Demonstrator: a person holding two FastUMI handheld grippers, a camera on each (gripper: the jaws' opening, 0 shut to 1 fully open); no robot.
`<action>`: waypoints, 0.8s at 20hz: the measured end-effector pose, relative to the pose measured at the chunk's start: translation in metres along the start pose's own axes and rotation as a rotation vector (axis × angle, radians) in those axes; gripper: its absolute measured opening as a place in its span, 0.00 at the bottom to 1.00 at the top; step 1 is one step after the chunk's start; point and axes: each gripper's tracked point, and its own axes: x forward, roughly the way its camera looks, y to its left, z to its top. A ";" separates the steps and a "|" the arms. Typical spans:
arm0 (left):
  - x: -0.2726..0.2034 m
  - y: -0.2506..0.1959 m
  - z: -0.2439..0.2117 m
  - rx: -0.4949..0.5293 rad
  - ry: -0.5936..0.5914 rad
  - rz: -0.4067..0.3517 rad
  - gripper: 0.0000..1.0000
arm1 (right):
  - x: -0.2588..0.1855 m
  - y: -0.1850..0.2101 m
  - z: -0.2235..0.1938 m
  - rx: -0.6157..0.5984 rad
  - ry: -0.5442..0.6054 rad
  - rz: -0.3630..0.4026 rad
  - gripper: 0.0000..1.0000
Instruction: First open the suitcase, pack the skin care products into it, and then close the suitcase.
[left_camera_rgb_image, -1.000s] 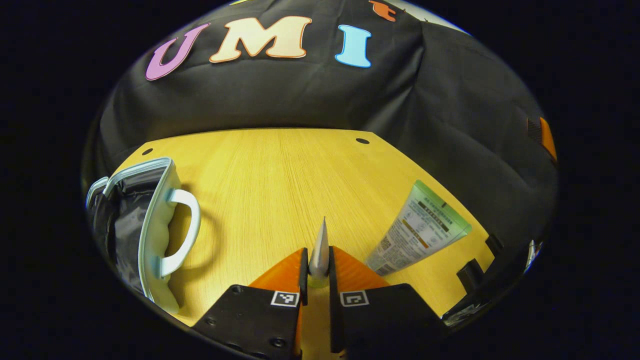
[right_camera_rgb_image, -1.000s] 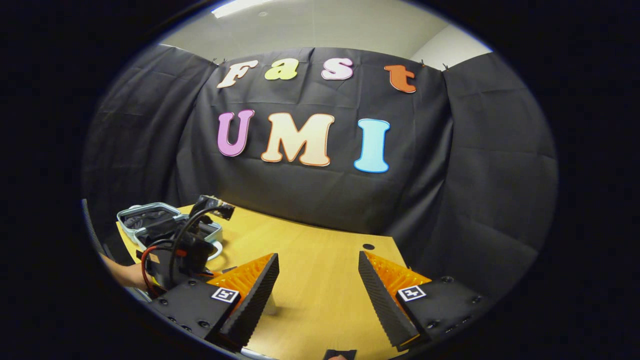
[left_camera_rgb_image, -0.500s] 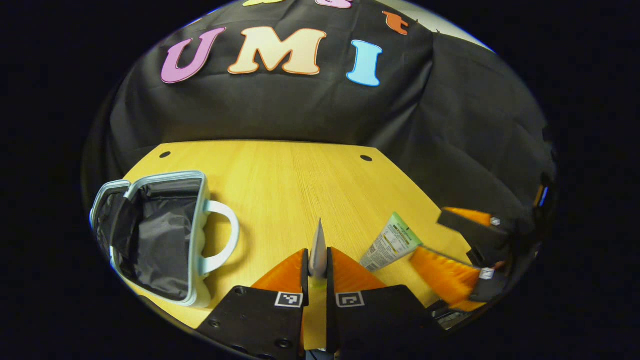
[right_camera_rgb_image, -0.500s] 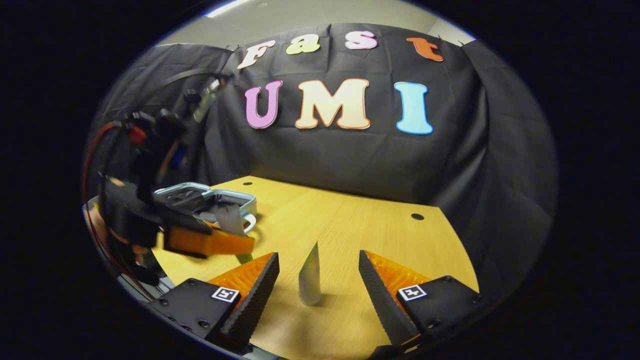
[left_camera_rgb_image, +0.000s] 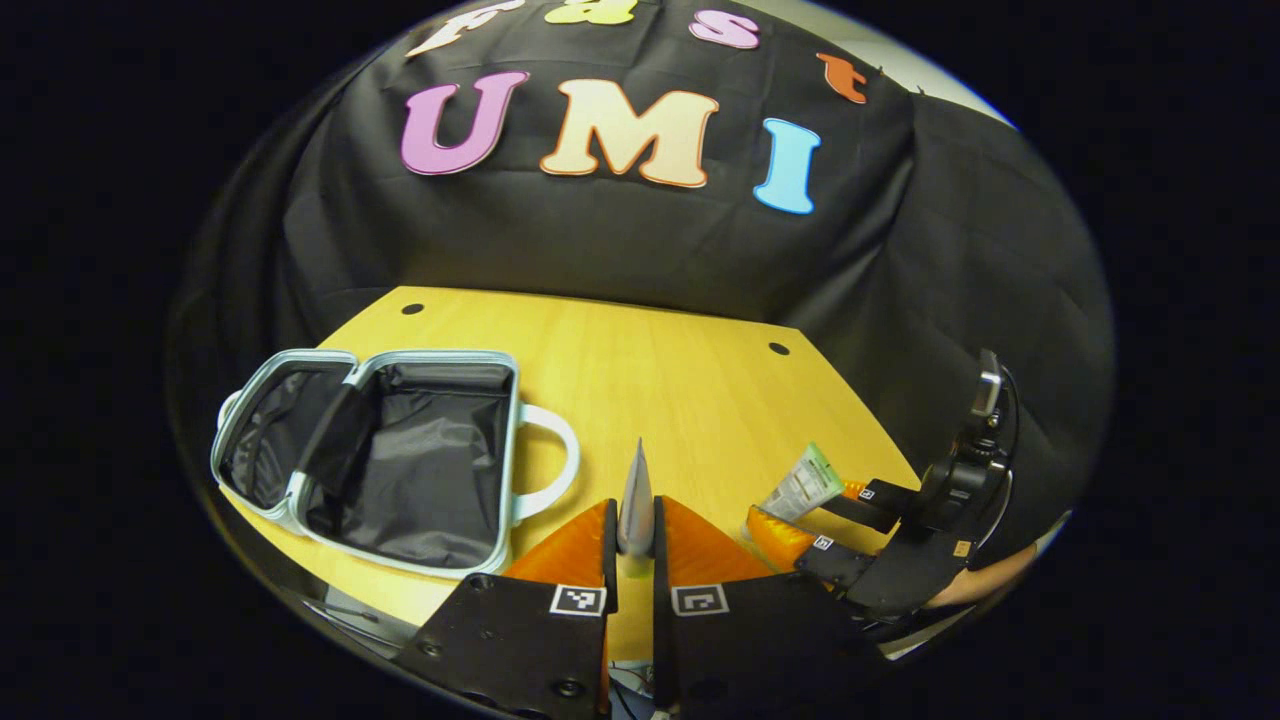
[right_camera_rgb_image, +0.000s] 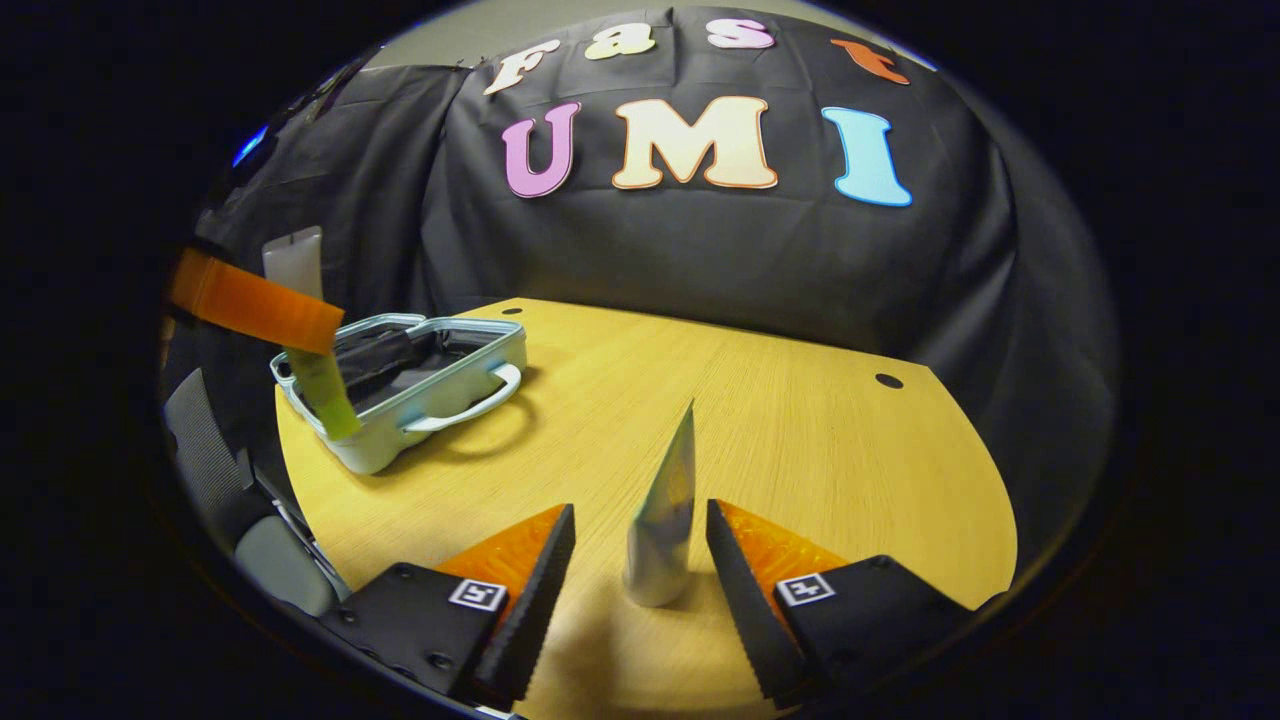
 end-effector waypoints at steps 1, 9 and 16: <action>-0.004 0.006 0.000 -0.008 0.005 0.017 0.10 | 0.004 -0.004 -0.003 -0.008 0.004 -0.017 0.65; -0.016 0.063 -0.004 -0.017 0.045 0.120 0.09 | 0.002 0.017 0.017 0.048 0.065 0.056 0.19; 0.006 0.154 -0.019 -0.024 0.198 0.209 0.10 | -0.005 0.087 0.091 0.117 0.057 0.162 0.22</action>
